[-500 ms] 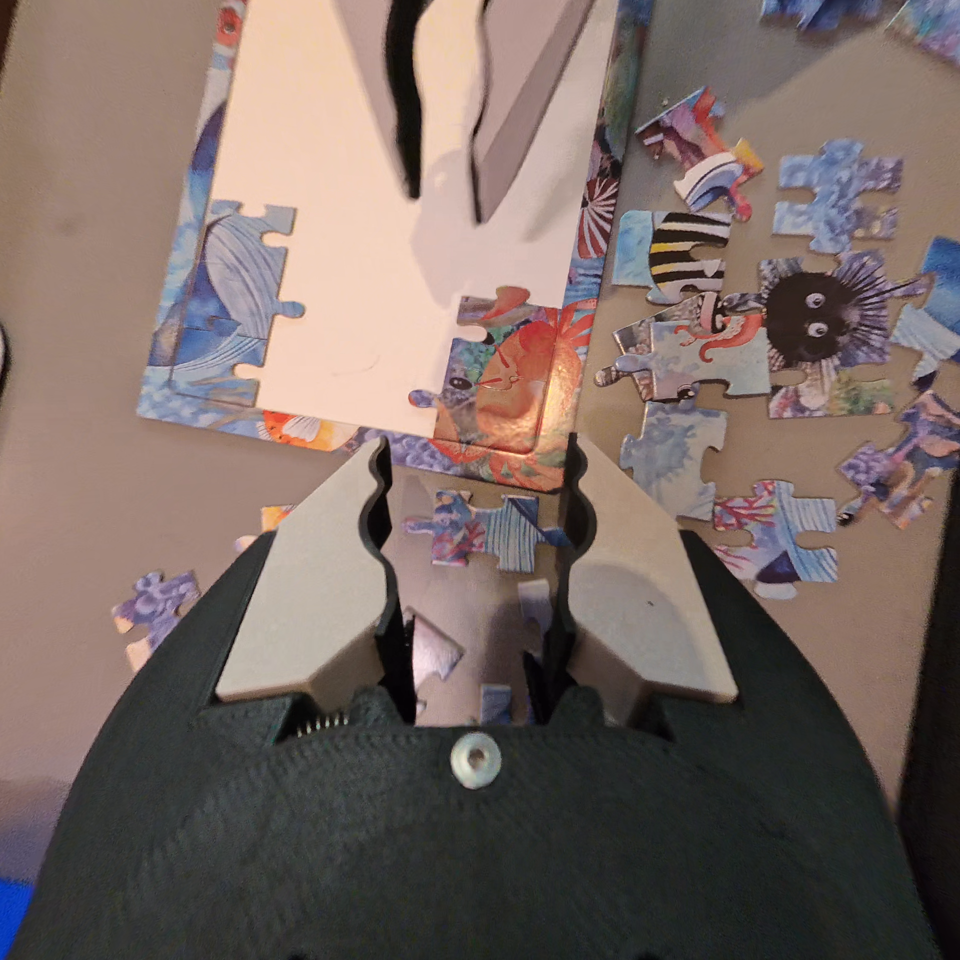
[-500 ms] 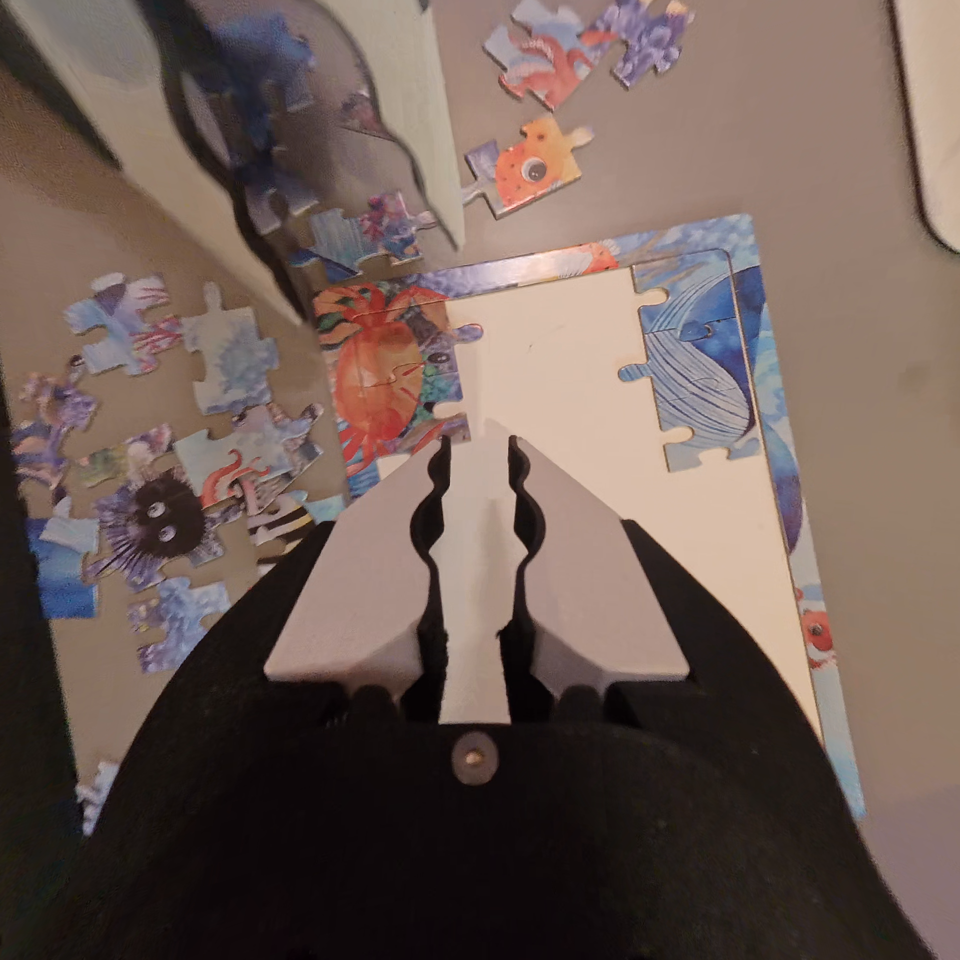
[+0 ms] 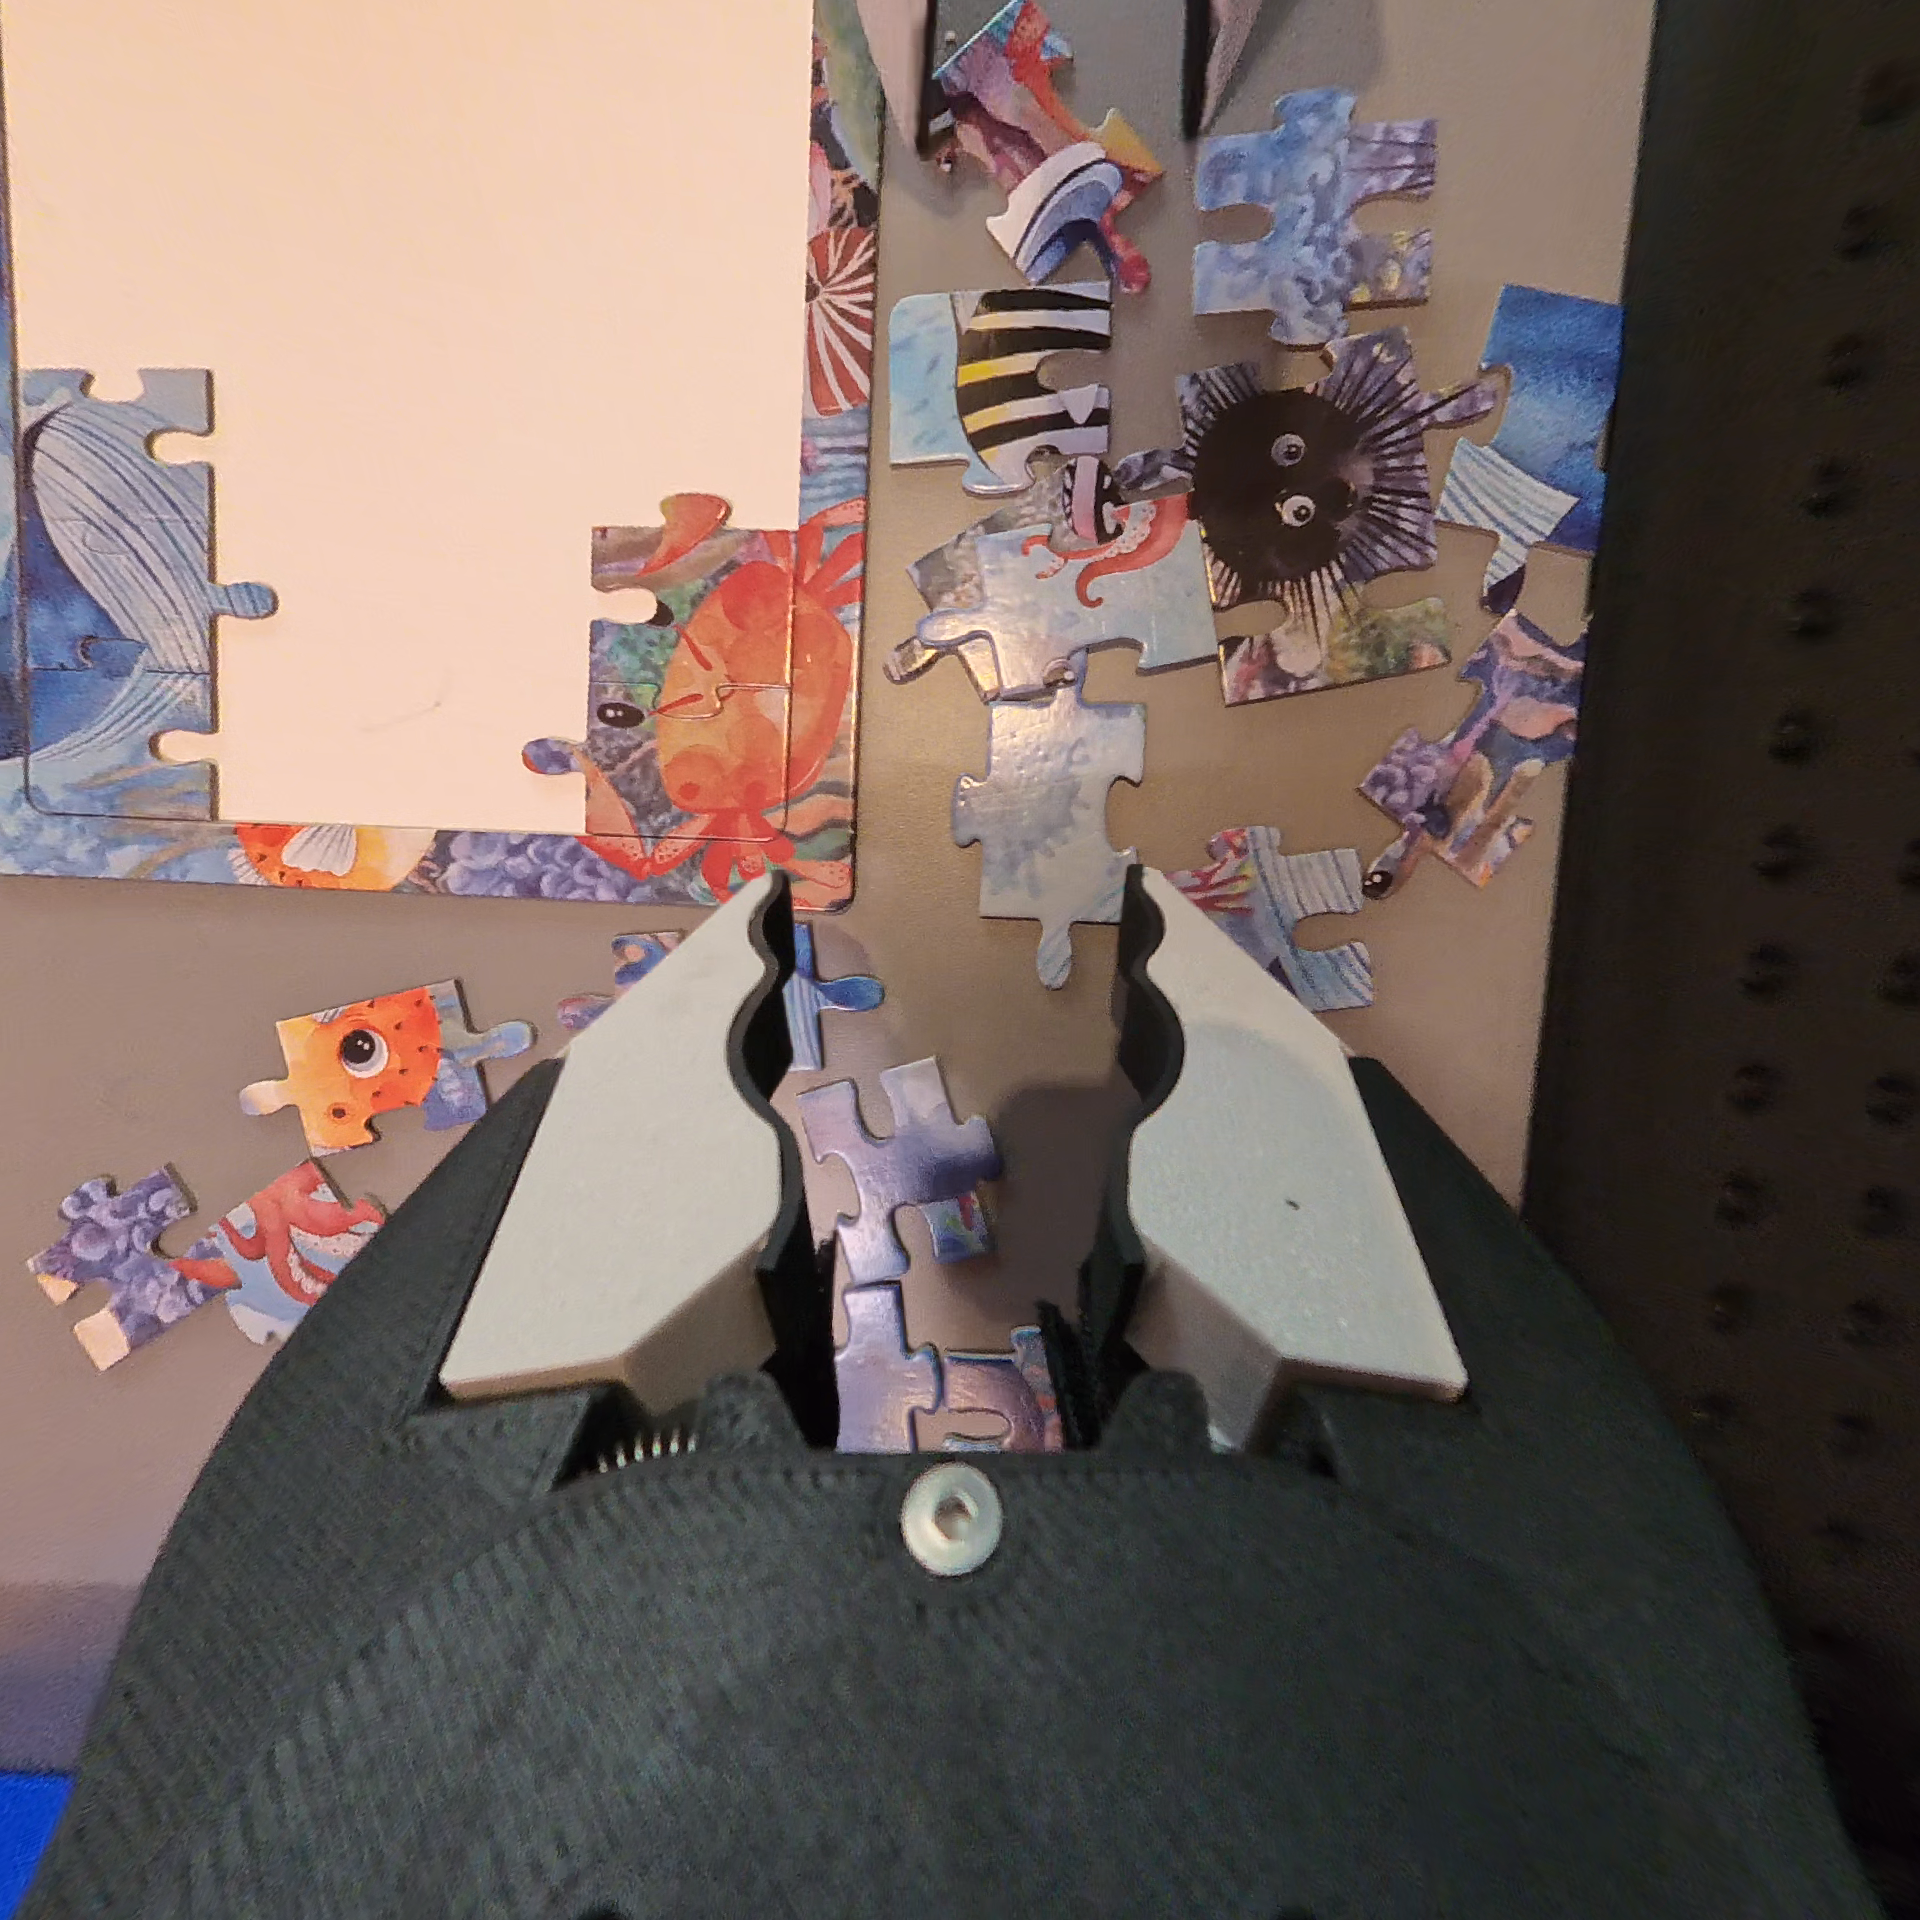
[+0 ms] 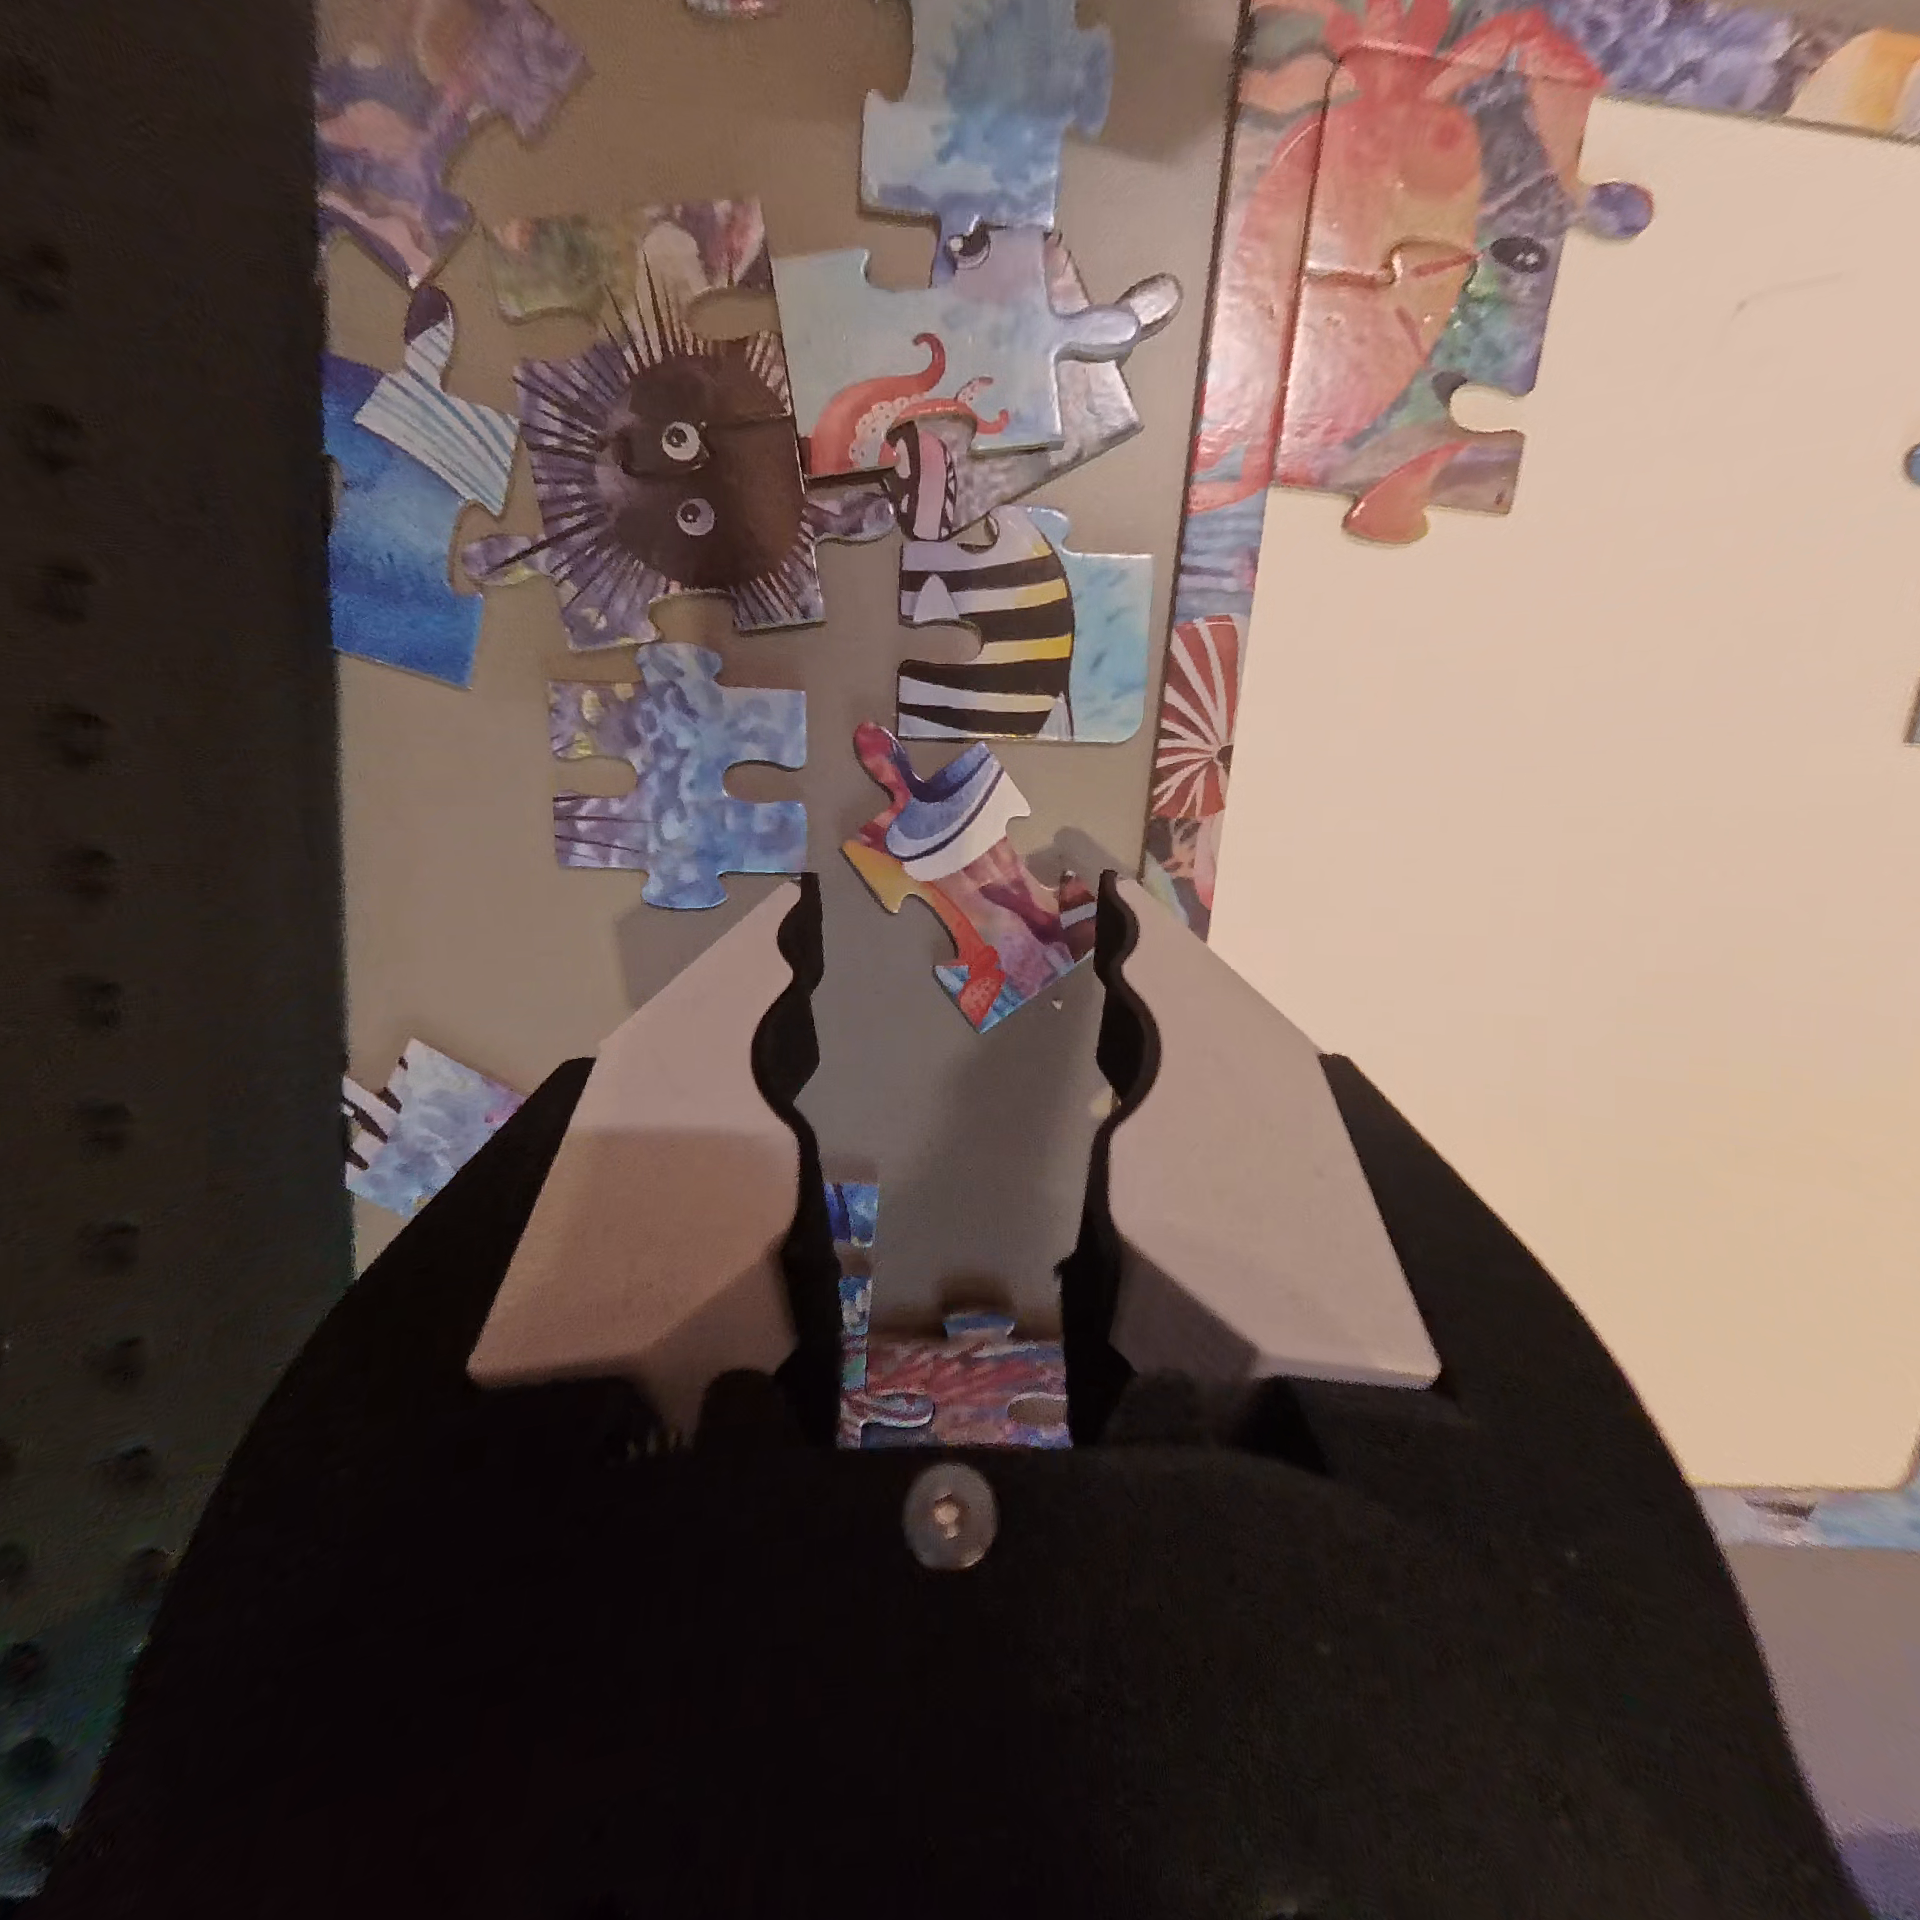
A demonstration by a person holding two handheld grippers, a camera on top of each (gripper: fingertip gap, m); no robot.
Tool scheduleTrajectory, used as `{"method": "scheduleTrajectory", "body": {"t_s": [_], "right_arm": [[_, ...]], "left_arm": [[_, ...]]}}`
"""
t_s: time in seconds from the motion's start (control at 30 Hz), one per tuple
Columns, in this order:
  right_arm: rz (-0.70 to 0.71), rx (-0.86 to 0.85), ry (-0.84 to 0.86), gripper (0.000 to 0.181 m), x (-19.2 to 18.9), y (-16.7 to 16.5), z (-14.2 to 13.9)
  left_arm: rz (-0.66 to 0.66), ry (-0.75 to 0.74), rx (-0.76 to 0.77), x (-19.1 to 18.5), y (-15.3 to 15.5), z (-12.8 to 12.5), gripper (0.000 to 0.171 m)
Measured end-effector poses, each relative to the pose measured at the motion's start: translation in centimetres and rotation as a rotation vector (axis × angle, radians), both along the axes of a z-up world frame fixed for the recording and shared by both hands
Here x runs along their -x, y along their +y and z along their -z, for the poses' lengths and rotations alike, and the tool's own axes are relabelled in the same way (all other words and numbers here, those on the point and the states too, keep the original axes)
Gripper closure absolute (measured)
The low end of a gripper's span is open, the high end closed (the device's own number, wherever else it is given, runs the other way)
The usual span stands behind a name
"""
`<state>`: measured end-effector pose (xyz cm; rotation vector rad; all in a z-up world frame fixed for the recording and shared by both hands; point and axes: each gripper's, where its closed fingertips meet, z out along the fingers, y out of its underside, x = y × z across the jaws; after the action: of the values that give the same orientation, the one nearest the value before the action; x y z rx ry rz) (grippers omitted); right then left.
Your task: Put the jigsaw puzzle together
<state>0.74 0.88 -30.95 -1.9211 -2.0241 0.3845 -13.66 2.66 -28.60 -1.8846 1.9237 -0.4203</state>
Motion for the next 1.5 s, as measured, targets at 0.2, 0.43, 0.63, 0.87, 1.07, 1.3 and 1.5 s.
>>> {"method": "scheduleTrajectory", "body": {"t_s": [0.2,0.43,0.63,0.87,1.07,1.3,1.5], "right_arm": [[-0.007,0.068,0.053,0.15,0.3,-0.5,0.2],[0.03,0.059,0.071,0.151,-0.8,-0.5,0.2],[0.044,0.056,0.118,0.151,-1.2,-0.4,0.2],[0.03,0.039,0.137,0.151,-1.3,-0.6,0.1],[0.022,0.032,0.145,0.151,-1.1,-0.8,0.1],[0.032,0.058,0.189,0.172,-1.3,-0.9,-1.0],[0.09,0.1,0.16,0.164,-2.6,-1.1,-1.1]], "left_arm": [[-0.03,0.02,0.025,1.8,-0.8,0.1,0.115],[-0.097,0.052,0.063,5.5,-1.7,-0.4,0.118],[-0.233,0.114,0.077,10.7,-3.1,-1.0,0.115],[-0.363,0.157,0.068,14.1,-2.9,1.4,0.109],[-0.405,0.062,0.099,13.4,-2.4,2.6,0.117],[-0.433,-0.035,0.078,12.1,-2.5,2.5,0.145],[-0.375,-0.073,0.088,8.3,-4.1,2.5,0.146]]}}
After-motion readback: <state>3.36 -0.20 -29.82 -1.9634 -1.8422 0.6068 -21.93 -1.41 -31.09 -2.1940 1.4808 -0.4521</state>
